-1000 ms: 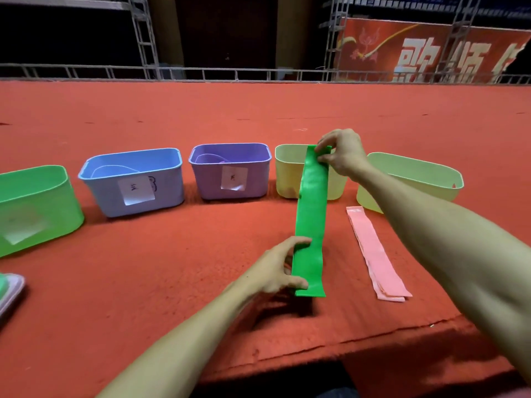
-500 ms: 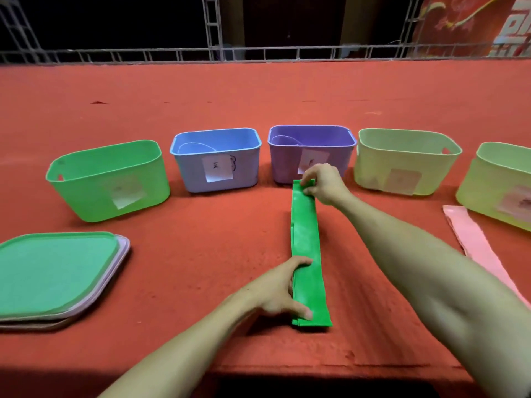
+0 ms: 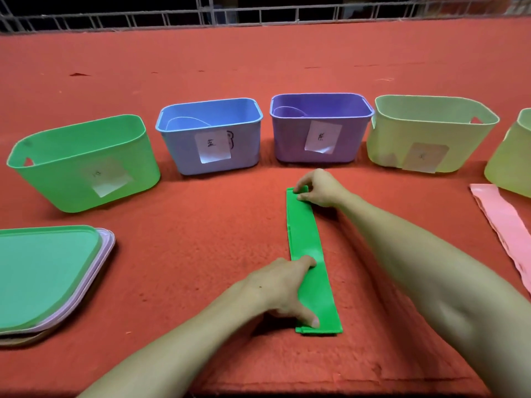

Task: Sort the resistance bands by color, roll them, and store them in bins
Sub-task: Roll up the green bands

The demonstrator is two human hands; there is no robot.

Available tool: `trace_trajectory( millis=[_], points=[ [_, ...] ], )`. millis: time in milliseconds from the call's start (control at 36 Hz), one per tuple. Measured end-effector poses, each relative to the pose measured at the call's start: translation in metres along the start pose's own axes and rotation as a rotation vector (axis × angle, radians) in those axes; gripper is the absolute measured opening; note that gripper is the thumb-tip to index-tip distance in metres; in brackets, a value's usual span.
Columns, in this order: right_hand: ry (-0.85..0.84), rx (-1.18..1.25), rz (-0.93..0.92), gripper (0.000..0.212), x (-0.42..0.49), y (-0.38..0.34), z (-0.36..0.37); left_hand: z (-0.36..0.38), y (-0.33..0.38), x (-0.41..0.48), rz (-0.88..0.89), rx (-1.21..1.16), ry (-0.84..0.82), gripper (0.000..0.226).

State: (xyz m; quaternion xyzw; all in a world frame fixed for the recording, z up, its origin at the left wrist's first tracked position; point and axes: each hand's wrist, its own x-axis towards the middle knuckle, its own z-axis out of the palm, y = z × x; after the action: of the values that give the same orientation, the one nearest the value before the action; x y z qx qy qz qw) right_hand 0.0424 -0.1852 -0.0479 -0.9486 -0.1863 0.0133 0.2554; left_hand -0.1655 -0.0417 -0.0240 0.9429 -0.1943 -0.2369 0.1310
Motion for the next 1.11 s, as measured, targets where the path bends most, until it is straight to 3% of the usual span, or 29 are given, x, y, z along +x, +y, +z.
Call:
trace_trajectory(
  millis=[222, 333, 528, 861, 1000, 1111],
  points=[
    [0.010, 0.106, -0.140, 0.016, 0.000, 0.018, 0.006, -0.031, -0.020, 0.015, 0.012, -0.020, 0.216, 0.089],
    [0.023, 0.119, -0.184, 0.017, -0.001, 0.020, 0.008, -0.036, -0.037, 0.039, 0.080, -0.046, 0.309, 0.103],
    [0.026, 0.110, -0.197, 0.018, -0.002, 0.021, 0.010, -0.026, -0.036, 0.054, 0.113, 0.129, 0.104, 0.120],
    [0.059, 0.096, -0.125, 0.027, -0.009, 0.017, 0.009, -0.023, -0.034, 0.054, 0.068, 0.275, -0.018, 0.135],
    [0.033, 0.049, -0.123, 0.030, -0.012, 0.015, 0.008, -0.024, -0.043, 0.059, 0.108, 0.197, 0.058, 0.127],
    [0.008, 0.045, -0.093, 0.031, -0.010, 0.017, 0.008, -0.038, -0.053, 0.072, 0.154, 0.053, 0.231, 0.096]
  ],
)
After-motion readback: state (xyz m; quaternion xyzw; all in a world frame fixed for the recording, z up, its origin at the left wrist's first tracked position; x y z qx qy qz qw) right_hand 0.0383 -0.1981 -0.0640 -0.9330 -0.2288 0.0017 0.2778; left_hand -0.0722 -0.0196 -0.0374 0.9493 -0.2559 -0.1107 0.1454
